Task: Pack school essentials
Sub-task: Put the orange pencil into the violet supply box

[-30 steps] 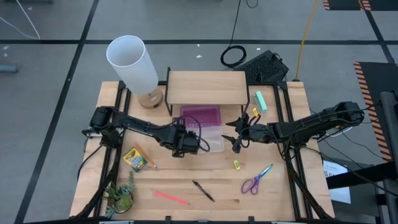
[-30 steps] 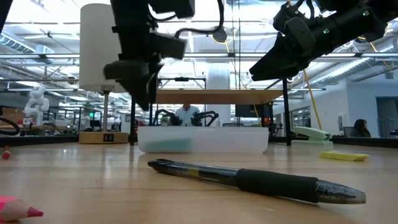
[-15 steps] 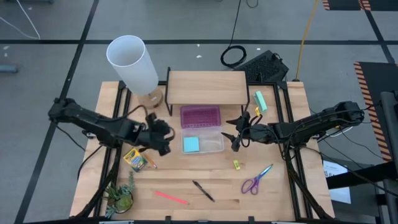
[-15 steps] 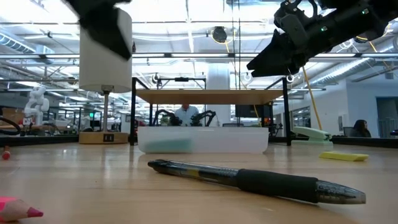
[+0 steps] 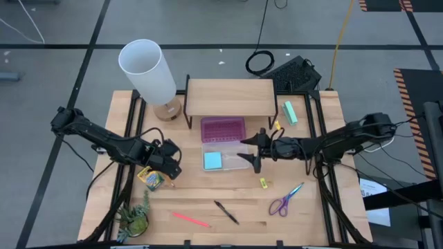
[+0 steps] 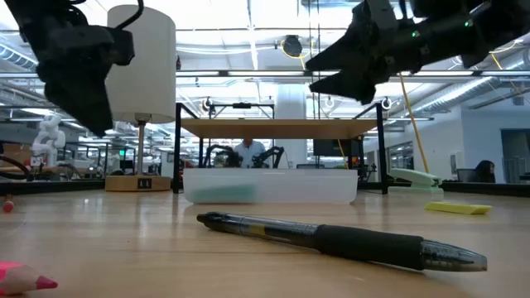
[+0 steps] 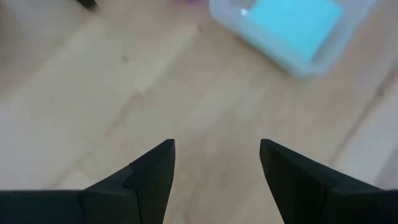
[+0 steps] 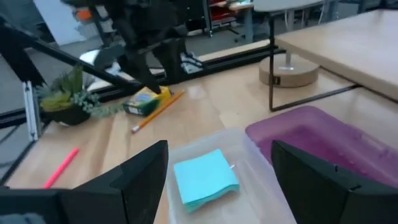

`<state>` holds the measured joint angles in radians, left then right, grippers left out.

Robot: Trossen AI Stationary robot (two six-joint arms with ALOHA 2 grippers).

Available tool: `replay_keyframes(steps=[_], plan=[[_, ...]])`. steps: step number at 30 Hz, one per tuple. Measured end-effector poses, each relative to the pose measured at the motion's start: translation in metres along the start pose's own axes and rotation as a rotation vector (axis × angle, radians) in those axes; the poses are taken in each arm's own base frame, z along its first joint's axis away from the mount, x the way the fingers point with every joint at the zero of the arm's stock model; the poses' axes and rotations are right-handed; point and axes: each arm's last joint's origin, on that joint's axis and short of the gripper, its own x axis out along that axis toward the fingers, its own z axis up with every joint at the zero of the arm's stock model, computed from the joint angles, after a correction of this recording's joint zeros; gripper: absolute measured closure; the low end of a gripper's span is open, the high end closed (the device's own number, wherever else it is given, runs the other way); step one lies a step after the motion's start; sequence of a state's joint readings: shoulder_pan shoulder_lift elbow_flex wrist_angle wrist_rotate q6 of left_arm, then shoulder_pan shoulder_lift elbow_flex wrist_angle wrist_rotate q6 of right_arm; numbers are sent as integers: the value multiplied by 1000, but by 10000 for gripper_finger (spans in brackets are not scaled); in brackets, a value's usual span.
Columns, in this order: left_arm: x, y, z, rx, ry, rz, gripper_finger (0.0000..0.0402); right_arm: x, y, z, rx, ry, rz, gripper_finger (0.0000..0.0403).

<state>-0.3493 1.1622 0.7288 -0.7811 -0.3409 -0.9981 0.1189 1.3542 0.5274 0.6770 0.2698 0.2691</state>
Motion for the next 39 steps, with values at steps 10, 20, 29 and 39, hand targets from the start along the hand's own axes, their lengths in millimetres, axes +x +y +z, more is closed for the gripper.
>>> replay_keyframes(steps=[10,20,29,39], plan=[[-6,-13,-21,338,168,-163,163,10,-6,-10,30,39,7,126],[16,-22,-58,724,240,-129,163,8,-1,-13,20,89,110,126],[46,-27,-69,809,322,-69,166,8,1,-13,-6,79,118,126],[56,-30,-71,853,388,-84,310,8,1,-12,-26,73,120,126]])
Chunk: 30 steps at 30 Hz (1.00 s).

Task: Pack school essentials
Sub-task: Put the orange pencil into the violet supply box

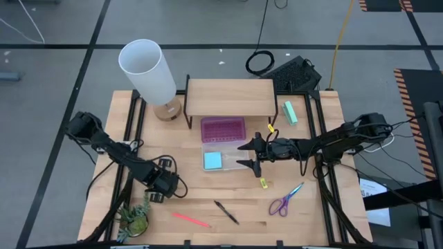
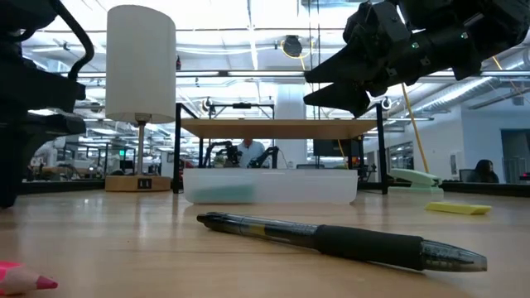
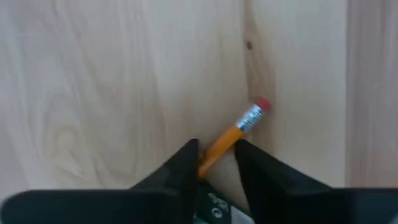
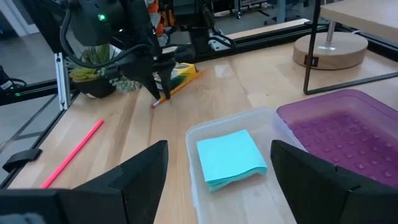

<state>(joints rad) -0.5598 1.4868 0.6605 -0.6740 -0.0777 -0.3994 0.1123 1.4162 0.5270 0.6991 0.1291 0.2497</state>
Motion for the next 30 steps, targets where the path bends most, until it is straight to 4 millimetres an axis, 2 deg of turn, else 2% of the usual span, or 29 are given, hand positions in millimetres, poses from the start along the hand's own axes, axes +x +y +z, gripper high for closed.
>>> replay_keyframes(steps=[4,6,12,19,25,30], plan=[[0,3,2,6,1,-6,376,0,0,0,0,0,0,126],[0,6,3,2,1,-5,390,0,0,0,0,0,0,126],[-3,10,10,22,-14,1,370,0,0,0,-4,0,0,126],[-20,26,34,43,-135,216,368,0,0,1,-6,-9,2,126],[-42,50,61,-7,-202,261,367,0,0,1,-7,-9,2,126],[-66,80,83,-147,-284,297,367,0,0,1,-7,-8,2,126]])
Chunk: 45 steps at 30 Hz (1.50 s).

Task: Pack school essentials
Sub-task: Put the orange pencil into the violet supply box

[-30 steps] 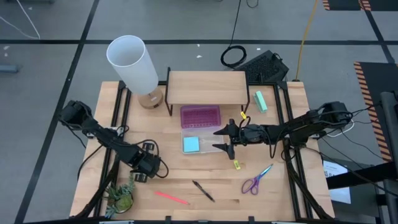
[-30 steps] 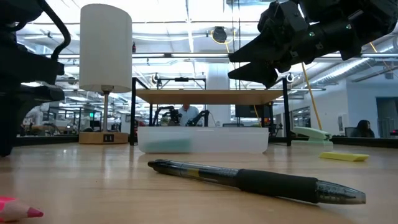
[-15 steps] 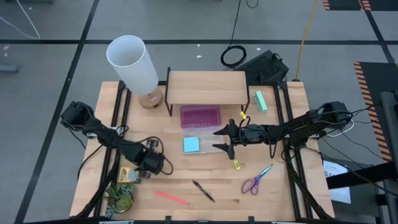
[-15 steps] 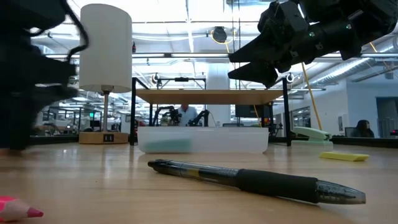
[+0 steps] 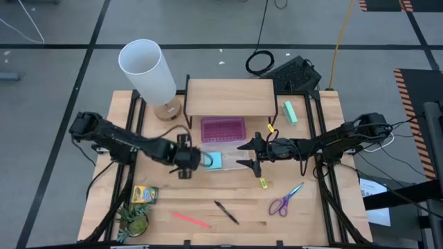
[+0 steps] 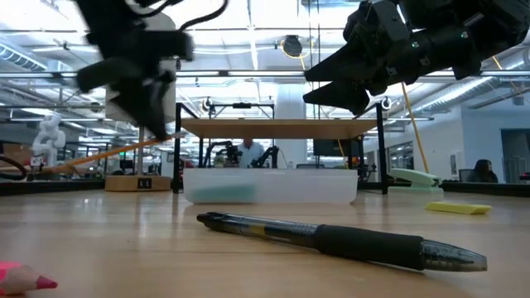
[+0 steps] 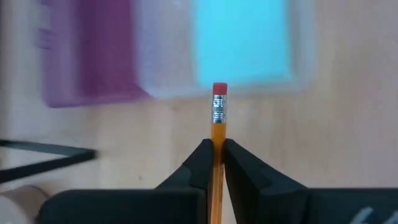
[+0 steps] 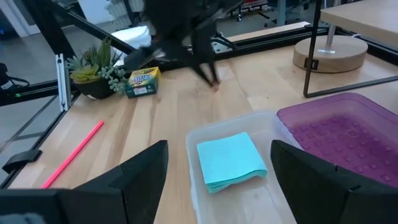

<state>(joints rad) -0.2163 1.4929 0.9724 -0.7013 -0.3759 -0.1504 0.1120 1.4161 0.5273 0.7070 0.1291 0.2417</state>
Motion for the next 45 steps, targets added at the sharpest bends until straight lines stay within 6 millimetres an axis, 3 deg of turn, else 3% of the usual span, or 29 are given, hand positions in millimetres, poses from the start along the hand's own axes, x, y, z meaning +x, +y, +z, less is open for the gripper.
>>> replay_keyframes(steps=[5,10,18,22,33,45], plan=[[-13,35,30,-219,-73,-1,367,-4,-2,-2,-18,54,-19,126],[-22,55,59,-256,-133,-17,367,-17,-8,4,-41,77,-190,126],[10,54,111,-164,-100,-88,367,-55,-11,24,2,50,-326,126],[26,51,126,-147,-108,-95,366,-64,-11,28,32,39,-340,126],[70,46,141,-119,-159,-133,366,-65,-14,15,34,78,-354,126],[83,46,144,-31,-177,-44,366,-65,-14,16,36,65,-350,126]])
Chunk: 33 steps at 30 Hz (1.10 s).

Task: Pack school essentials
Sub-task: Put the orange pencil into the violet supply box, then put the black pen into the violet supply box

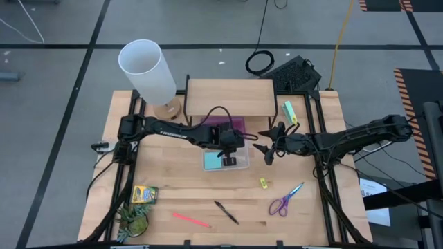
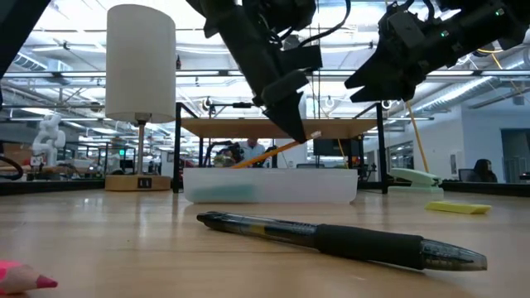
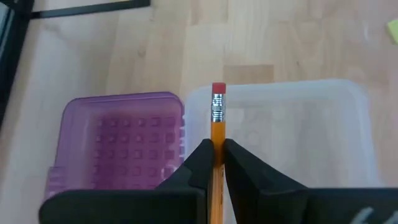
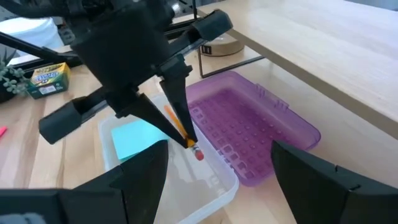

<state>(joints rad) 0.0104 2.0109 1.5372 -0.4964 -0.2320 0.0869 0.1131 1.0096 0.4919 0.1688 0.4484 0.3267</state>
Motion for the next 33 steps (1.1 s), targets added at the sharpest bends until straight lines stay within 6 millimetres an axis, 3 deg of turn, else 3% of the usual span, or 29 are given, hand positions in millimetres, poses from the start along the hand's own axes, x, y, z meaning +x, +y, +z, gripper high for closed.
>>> replay_keyframes(steps=[8,18,21,29,33], plan=[[0,0,-6,12,58,-26,358,0,0,0,1,2,2,126],[0,0,-6,-12,61,-24,255,0,0,0,1,2,3,126],[-13,-3,-7,-36,82,-31,235,0,0,0,1,3,5,126],[-74,-52,-8,143,82,-114,235,0,0,-2,-6,17,2,126],[-84,-91,-11,291,48,-258,244,0,0,-1,-8,15,1,126]])
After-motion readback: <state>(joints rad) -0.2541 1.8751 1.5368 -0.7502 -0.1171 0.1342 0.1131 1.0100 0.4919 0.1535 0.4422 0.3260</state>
